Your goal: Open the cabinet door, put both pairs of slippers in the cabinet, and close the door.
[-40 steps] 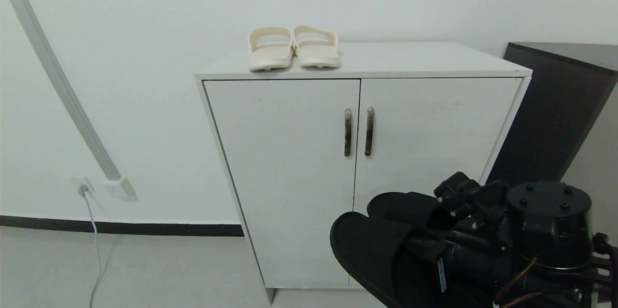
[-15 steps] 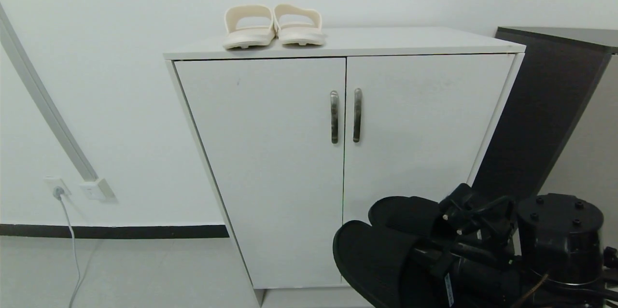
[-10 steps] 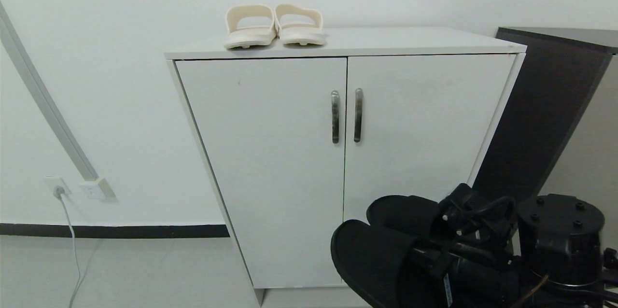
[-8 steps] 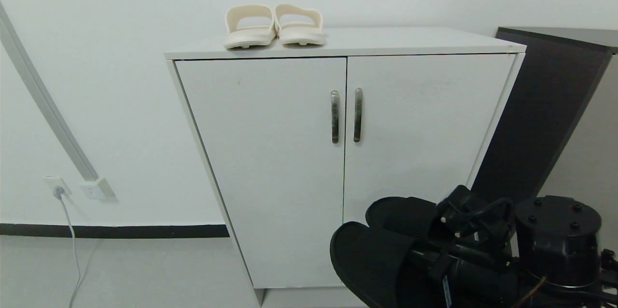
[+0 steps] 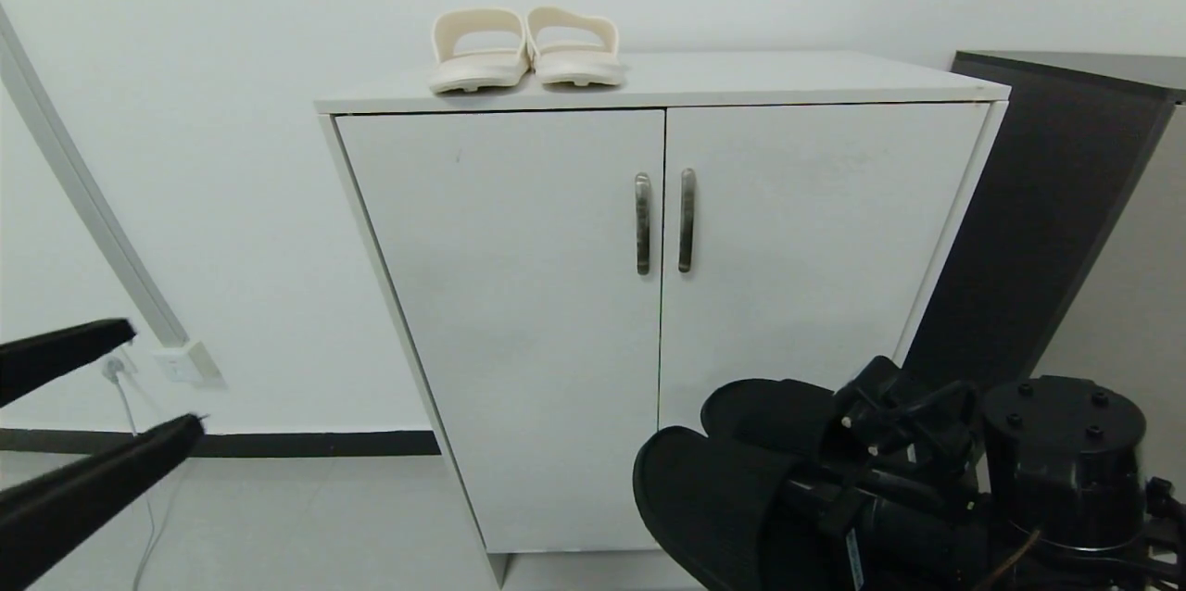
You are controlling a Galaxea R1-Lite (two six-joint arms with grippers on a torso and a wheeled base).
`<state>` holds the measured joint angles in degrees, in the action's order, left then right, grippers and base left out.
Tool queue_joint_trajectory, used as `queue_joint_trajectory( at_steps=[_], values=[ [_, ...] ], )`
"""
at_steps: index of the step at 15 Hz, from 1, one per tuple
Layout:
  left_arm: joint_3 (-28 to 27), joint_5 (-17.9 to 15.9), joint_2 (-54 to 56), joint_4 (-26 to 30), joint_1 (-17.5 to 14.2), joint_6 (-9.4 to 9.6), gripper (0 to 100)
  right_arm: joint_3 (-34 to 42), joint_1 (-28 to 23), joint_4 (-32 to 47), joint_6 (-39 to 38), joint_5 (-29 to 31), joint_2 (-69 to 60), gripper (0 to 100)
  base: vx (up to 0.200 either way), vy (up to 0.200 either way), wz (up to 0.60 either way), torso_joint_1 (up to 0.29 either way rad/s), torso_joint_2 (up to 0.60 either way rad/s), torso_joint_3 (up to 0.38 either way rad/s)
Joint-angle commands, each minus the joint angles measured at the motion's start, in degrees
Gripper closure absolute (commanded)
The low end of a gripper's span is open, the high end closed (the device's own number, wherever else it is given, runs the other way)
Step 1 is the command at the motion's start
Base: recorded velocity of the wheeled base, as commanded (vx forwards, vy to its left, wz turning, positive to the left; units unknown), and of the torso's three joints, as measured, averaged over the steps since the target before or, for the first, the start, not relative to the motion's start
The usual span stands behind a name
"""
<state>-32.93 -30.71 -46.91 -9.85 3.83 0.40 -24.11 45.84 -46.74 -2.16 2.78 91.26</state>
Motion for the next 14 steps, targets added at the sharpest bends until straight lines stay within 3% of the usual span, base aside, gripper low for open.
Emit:
queue_joint_trajectory(
  at_steps=[1, 3, 5, 6, 10, 11, 12, 14],
  values=[
    [-3.72, -0.32, -16.02, -7.64, 11.64, -1.72, 0, -0.06, 0.04, -0.02, 0.05, 0.03, 0.41, 100, 0.0, 0.0, 0.0, 0.0, 0.0, 0.0],
    [-5.83, 1.35, -22.61, -15.11, 17.0, -3.57, 0, 0.12, 0.04, -0.02, -0.04, 0.03, 0.32, 100, 0.0, 0.0, 0.0, 0.0, 0.0, 0.0],
    [-11.19, 3.2, -28.94, -17.92, 21.57, -9.81, 0, 0.29, 0.04, -0.02, 0.05, 0.12, 0.32, 100, 0.0, 0.0, 0.0, 0.0, 0.0, 0.0],
    [-14.27, 3.02, -31.84, -18.01, 22.98, -11.83, 0, 0.21, 0.04, -0.02, 0.05, 0.21, 0.32, 100, 0.0, 0.0, 0.0, 0.0, 0.0, 0.0],
    [-26.58, 2.58, -43.18, -18.01, 29.92, -13.76, 0, 0.73, 0.04, -0.02, 0.05, 0.65, -0.12, 100, 0.0, 0.0, 0.0, 0.0, 0.0, 0.0],
    [-29.92, 2.58, -46.08, -17.92, 32.03, -15.08, 0, 0.73, 0.39, -0.02, 0.14, 0.65, -0.12, 100, 0.0, 0.0, 0.0, 0.0, 0.0, 0.0],
    [-30.79, 2.58, -46.96, -17.92, 32.56, -15.61, 0, 0.73, 0.48, -0.02, 0.05, 0.74, -0.12, 100, 0.0, 0.0, 0.0, 0.0, 0.0, 0.0],
    [-36.95, 2.93, -51.18, -17.57, 34.14, -18.51, 0, 0.65, 0.66, -0.02, 0.05, 0.65, -0.12, 100, 0.0, 0.0, 0.0, 0.0, 0.0, 0.0]
  ],
)
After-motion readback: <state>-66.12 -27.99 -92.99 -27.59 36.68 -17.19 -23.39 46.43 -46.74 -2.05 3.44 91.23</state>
